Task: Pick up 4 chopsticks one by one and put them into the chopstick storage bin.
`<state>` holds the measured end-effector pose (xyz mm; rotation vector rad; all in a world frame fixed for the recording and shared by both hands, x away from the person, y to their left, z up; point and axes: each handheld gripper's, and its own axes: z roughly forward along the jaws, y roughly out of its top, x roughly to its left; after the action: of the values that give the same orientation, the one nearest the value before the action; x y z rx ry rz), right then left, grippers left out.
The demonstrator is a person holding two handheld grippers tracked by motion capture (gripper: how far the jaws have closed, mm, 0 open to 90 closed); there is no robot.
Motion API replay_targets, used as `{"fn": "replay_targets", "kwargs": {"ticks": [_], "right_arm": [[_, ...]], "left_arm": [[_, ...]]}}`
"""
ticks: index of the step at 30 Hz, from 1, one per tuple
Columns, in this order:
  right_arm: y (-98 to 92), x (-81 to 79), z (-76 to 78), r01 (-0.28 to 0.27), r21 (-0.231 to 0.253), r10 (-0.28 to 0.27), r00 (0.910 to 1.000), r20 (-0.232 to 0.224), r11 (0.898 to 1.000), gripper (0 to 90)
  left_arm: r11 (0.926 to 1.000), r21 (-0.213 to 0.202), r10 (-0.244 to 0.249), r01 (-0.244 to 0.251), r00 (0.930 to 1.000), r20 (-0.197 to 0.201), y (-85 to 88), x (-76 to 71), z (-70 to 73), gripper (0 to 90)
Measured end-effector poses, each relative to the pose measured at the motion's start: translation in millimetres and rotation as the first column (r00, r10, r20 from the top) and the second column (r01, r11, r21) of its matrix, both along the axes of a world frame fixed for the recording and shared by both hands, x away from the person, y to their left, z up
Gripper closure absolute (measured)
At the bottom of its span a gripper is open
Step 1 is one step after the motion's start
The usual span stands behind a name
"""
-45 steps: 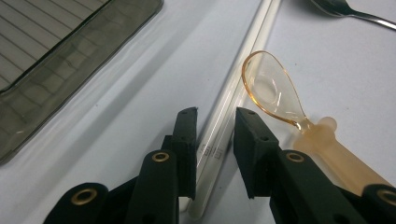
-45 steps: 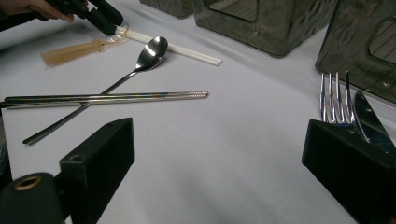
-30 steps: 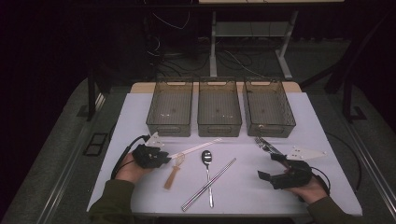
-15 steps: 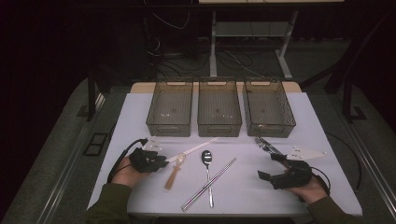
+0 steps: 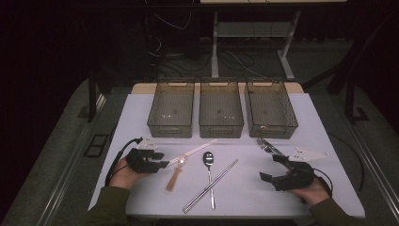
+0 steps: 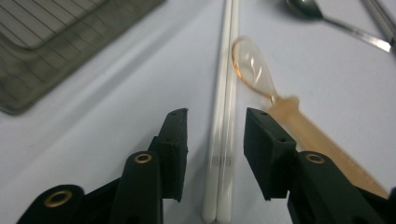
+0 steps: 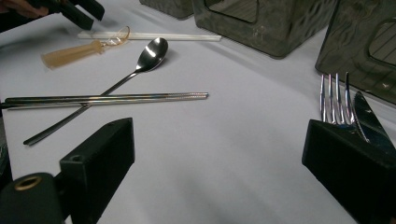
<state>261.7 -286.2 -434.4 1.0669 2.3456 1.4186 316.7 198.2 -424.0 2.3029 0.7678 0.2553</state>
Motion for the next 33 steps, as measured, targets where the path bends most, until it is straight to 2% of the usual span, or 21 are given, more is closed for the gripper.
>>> {"fn": "replay_targets", "kwargs": {"ticks": [3,6,10,14,20,23,33], "right_arm": [[0.5,-0.1,-0.1,-0.003,-0.002,0.003,1.0000,0.000,1.000,9.5],[0.5,0.2,-0.3,-0.001,-0.002,0.001,1.0000,-0.001,1.000,9.5],[0.8,0.1,-0.4,-0.001,-0.002,0.001,1.0000,-0.004,1.000,9.5],[0.8,0.2,-0.5,-0.001,-0.002,0.001,1.0000,-0.006,1.000,9.5],[0.5,-0.2,-0.2,0.001,-0.002,-0.001,1.0000,-0.006,1.000,9.5],[0.5,0.2,-0.4,0.001,-0.002,-0.001,1.0000,-0.003,1.000,9.5],[0.7,-0.2,-0.3,0.000,-0.002,0.000,1.0000,-0.007,1.000,9.5]], "left_arm": [[0.9998,-0.019,0.010,-0.010,1.0000,0.000,-1.7,2.2,1.8,58.4],[0.9998,-0.022,0.004,-0.004,1.0000,0.003,-4.8,5.8,0.7,63.5],[0.9992,-0.040,-0.003,0.002,0.9999,-0.017,-8.9,12.0,-2.5,71.3],[0.9973,-0.071,-0.022,0.021,0.9995,-0.022,-13.9,18.0,-5.4,77.3],[0.9980,-0.045,-0.045,0.043,0.9985,-0.033,-20.6,22.5,-10.6,81.2],[0.9987,-0.037,-0.036,0.034,0.9985,-0.042,-21.7,22.3,-12.2,81.7],[0.9983,-0.043,-0.042,0.040,0.9980,-0.047,-20.7,23.7,-13.6,81.8]]}}
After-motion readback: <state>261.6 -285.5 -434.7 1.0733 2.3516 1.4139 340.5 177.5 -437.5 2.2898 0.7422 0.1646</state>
